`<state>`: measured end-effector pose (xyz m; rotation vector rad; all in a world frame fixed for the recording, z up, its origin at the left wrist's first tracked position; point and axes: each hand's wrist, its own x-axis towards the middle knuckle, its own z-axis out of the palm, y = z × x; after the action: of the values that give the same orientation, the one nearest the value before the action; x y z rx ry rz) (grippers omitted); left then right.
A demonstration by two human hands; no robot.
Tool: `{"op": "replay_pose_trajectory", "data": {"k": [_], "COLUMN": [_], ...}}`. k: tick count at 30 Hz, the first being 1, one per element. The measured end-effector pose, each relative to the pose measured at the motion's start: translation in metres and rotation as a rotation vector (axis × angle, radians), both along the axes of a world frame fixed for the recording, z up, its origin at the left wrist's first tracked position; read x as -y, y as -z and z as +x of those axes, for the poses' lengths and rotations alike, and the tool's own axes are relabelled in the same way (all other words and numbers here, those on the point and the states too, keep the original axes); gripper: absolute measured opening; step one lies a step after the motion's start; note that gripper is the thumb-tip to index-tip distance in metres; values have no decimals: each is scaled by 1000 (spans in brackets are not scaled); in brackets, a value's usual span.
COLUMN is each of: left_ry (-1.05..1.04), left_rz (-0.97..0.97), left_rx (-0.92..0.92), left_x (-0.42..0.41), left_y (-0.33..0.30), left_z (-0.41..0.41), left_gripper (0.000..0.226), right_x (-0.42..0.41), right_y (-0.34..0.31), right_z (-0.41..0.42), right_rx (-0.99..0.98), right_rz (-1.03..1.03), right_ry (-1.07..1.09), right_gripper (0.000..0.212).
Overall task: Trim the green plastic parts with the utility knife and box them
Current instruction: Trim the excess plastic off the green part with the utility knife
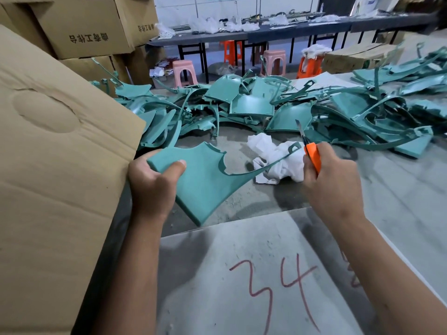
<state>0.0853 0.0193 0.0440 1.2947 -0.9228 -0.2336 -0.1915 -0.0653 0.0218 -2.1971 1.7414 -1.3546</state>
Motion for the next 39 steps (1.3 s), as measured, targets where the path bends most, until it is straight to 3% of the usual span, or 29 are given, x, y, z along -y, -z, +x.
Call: {"op": "replay_pose_trajectory", "data": {"k": [4,10,21,27,32,34,36,39], "left_ry": [-3,-9,-11,18,-69,-149,-174,-33], "left_rz": [41,76,55,-37,-88,-107,-113,-79], "left_rx": [62,160,49,-158,-314,-459,-697,-1009], "left_x": [-3,-4,-1,7,12,12,13,14], "left_y": [3,4,7,6,5,2,0,-4], "left_z": [4,5,2,-19,-39,-38,-33,-28], "left_gripper": [7,6,4,10,23,29,20,18], "right_x": [8,9,1,-21,-38,-41,-44,-45], "right_y": [9,12,12,7,7,4,-1,-3], "right_z": [-2,-5,6,27,43,41,38,39], "right_rx": [-136,-220,-224,-215,-119,-112,-50,-3], "right_rz": [197,294,268,308,225,233,278,241], "right_ry": [8,-22,-34,-276,-453,-624,-825,-954], "right_gripper": [20,28,28,12,22,22,21,17]}}
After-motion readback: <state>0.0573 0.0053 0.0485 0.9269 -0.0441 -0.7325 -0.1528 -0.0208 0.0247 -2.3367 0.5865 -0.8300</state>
